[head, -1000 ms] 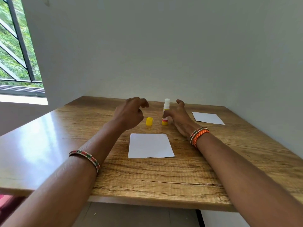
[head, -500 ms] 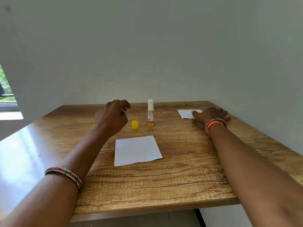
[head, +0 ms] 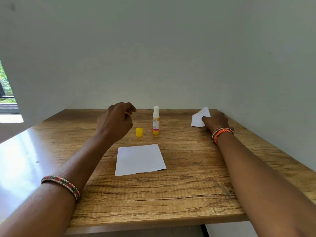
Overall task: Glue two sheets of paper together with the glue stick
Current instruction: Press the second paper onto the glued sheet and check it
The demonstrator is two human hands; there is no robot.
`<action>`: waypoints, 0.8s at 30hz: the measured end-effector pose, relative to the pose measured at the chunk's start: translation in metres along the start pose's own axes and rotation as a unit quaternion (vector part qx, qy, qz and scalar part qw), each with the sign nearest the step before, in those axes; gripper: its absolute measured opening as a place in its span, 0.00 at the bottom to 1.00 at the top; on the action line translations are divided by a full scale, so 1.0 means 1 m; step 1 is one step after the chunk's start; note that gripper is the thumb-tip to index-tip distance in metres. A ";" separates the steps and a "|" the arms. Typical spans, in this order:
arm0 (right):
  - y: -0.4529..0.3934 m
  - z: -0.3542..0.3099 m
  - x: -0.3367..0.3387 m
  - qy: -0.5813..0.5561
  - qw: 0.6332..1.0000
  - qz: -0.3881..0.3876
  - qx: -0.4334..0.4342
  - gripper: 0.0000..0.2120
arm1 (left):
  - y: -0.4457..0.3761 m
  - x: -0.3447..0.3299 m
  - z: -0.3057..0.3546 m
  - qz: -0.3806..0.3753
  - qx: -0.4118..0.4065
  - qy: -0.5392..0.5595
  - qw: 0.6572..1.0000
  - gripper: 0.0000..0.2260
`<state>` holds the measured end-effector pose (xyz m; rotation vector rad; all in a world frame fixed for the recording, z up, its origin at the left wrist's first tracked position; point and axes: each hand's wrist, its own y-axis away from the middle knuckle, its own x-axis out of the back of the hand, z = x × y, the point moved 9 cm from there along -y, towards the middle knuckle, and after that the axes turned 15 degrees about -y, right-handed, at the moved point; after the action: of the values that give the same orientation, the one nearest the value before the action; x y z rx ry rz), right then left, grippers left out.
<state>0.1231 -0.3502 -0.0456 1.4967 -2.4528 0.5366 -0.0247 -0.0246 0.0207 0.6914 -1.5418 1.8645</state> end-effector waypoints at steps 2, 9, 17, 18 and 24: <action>0.002 -0.004 0.004 -0.148 0.989 0.006 -0.006 0.18 | 0.000 0.005 0.001 0.012 0.000 0.017 1.000 0.16; 0.035 -0.048 -0.005 -0.556 0.821 -0.111 -0.075 0.08 | 0.008 0.030 0.029 0.020 -0.071 0.085 0.994 0.13; 0.146 -0.107 -0.034 -0.554 0.771 -0.313 -0.022 0.10 | 0.023 0.026 0.036 -0.104 0.026 0.431 0.896 0.34; 0.156 -0.109 -0.037 -0.536 0.779 -0.325 -0.014 0.10 | 0.026 0.029 0.033 -0.103 0.040 0.440 0.891 0.35; 0.185 -0.109 -0.031 -0.422 0.844 -0.318 0.090 0.25 | 0.051 0.044 0.010 -0.103 0.055 0.400 0.909 0.32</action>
<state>-0.0280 -0.2029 0.0065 2.9389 -2.1490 -0.0752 -0.0924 -0.0350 0.0207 0.0767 -0.8002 1.7490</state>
